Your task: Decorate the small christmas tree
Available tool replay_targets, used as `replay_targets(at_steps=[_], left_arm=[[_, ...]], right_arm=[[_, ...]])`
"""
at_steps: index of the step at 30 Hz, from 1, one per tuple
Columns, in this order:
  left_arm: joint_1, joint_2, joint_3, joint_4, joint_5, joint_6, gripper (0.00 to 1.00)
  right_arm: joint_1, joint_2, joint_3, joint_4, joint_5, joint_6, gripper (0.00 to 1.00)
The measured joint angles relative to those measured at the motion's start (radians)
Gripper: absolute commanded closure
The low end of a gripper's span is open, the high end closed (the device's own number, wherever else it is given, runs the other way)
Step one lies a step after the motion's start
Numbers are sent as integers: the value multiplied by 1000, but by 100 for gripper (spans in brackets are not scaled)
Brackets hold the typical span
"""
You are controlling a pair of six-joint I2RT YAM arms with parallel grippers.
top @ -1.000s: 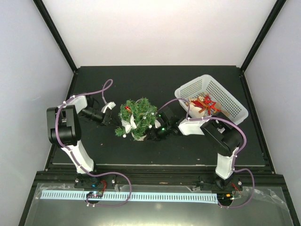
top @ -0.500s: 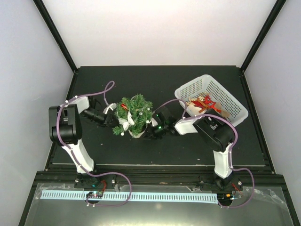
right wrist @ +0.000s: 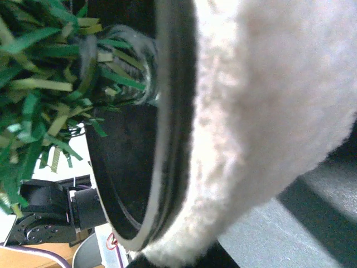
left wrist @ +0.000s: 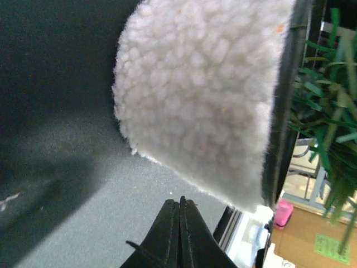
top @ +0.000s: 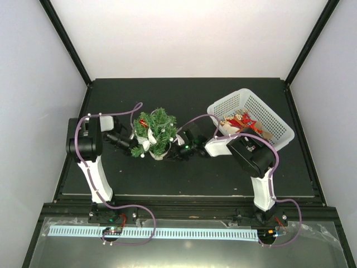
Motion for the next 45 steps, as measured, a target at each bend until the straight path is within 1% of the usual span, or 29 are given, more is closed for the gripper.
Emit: replay_targets(at_steps=[7,26,30,35,40,45], left_arm=[[-27,75,37,2,40,-10,98],[-37,187,314,18,63,-90,98],[-37,204,350,22,70,-106,98],[-33,205,355,44,61,-124,98],[12,181,351,69,10,-133,98],[124,100,328,77,-65,-118,98]], right_arm=[[0,16,19,15,0,7,99],[-16,93,90,37,0,37,99],[-16,93,88,41,0,49,99],[-22,87,53,40,18,49,99],[-47,53,-27,31,40,43,99],[-84,-30,-96,-19,103,-5,99]])
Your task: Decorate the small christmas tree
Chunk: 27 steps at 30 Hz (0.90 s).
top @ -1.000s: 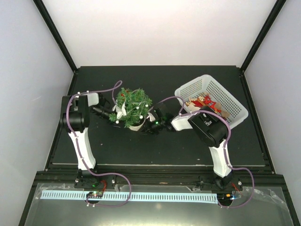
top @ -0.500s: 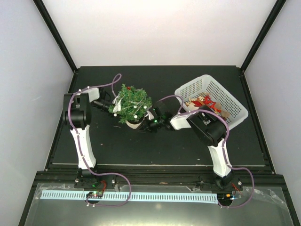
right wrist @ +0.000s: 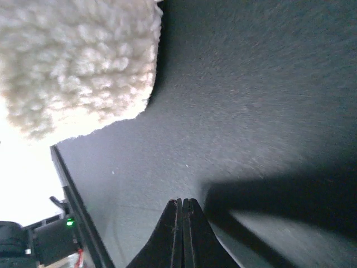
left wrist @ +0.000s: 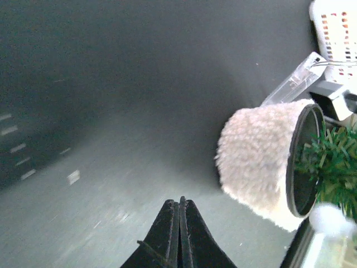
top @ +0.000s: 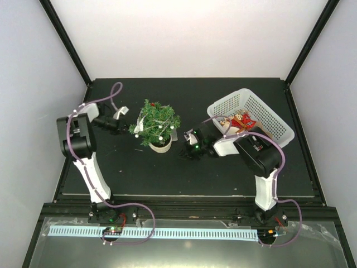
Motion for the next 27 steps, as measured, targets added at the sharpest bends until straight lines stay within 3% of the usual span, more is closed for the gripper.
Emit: replay_targets(at_steps=[5,8,13,17,19,24,27], left_arm=[[115,-124,-34,2,-73,43,98],[166,-225,-62,0,-104,73,85],[222,-446,-79,-10,-152,143,46],[241,-625,-79,-31,-140,196,23],[240,-694,-77,-53,-101,224,4],[232,-783,-70,-91,5,233,1],[201,-809,-70,-97,23,231,1]], right_arm=[[-10,-116,-8,-143,101,-107,99],[-8,-226,5,-259,187,-186,99],[-8,-444,75,-476,441,-293,99],[-21,-586,148,-632,724,-323,99],[-58,-606,164,-676,821,-319,99],[-235,-586,80,-749,996,-280,99],[-263,-557,23,-792,1035,-260,99]])
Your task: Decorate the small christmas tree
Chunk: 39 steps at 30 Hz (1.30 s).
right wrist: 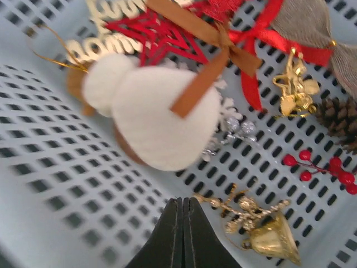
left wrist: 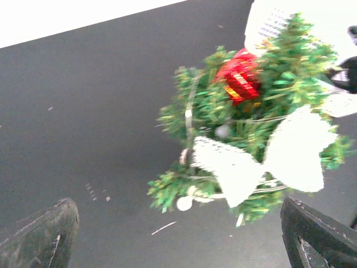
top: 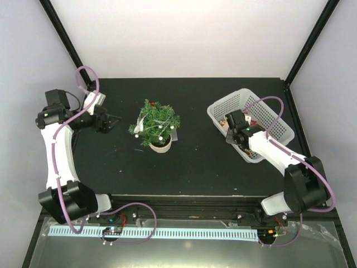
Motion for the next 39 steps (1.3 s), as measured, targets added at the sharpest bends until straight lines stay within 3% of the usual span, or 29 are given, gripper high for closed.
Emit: replay_targets(at_steps=[6,11,18,25,33,39], left_arm=[[-146,-54,-5,2,-6,-32,1],[-222,-76,-41,23,-9,-66,1],[-277,-76,-68,48,-14,-104,1],[-312,-63,-66,28,-7,-83,1],[-315,-62,-66,27,-7,-83,1],[-316,-62,-66,31,-7,-85,1]], right_arm=[[-1,3,-66,-11,-10,21,99],[1,-47,-151,-13,-120,25,99],[98,-124,-143,-39,-285,25,99],[274,-4,-84,-3,-379,35,99],[314,18,-80,-4,-426,47,99],[324,-21,-33,-94,-336,21,73]])
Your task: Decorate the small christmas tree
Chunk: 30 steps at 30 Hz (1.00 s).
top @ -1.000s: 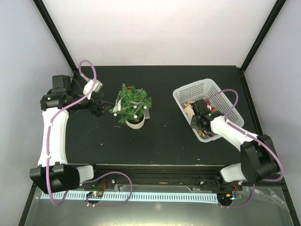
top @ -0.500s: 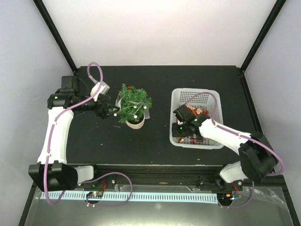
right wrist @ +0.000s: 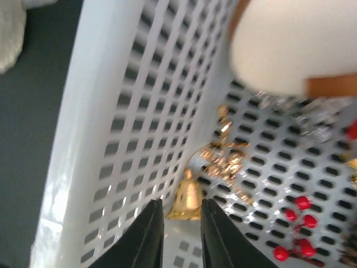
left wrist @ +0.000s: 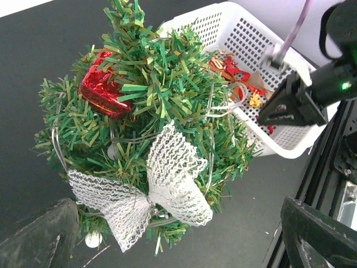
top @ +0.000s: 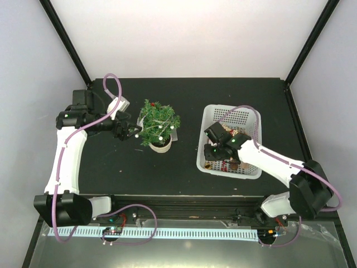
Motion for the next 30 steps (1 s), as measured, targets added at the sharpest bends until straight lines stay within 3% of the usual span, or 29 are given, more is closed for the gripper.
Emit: replay_targets(at_steps=[4,10,16,30], left_arm=[[0,5,11,0,0,-14,1],[-6,60,79,11,-1,-31,1],[-27,165,154,1,2,-25,1],[-31,179,114,0,61,-11,1]], right_arm=[[-74,-29,54,-31,62,-15,66],[-289,15,106,-35,110,-19,66],[-470,159,196,-18,122,-18,67],[-542,362,305,25,222,-27,55]])
